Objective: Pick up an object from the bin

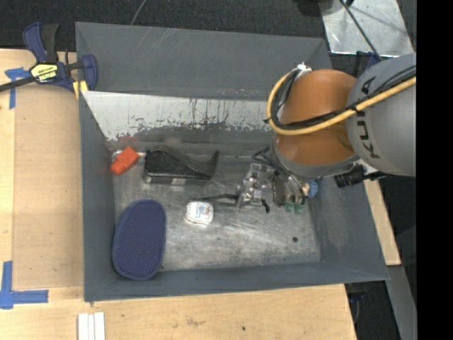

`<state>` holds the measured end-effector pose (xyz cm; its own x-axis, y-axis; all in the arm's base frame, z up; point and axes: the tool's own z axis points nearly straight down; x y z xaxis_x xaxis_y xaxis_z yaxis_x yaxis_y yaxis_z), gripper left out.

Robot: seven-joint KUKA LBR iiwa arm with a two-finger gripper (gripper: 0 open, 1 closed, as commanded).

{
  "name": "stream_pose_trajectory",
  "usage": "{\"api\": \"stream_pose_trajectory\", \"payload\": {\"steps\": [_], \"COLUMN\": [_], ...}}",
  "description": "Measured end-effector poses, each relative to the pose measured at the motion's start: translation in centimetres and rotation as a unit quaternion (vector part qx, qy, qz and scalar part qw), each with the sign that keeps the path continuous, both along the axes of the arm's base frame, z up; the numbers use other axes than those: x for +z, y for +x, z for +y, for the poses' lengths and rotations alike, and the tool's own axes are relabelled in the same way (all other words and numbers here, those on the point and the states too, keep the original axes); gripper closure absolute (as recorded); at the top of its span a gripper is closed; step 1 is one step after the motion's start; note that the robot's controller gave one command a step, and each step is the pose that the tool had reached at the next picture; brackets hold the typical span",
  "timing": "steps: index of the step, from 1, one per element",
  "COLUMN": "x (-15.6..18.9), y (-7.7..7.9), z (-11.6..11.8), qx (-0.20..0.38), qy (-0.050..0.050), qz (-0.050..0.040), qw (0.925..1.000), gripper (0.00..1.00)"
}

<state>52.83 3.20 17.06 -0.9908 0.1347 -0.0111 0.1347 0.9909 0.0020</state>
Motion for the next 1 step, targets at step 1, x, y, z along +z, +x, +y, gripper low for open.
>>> {"api": "stream_pose_trajectory", "payload": {"steps": [1], "x": [6.36], "y": [-0.64], "z": [0.31], "qx": [0.011], "qy": [0.000], "qz": [0.0003], "qw": [0.9999], "gripper": [1.00]}}
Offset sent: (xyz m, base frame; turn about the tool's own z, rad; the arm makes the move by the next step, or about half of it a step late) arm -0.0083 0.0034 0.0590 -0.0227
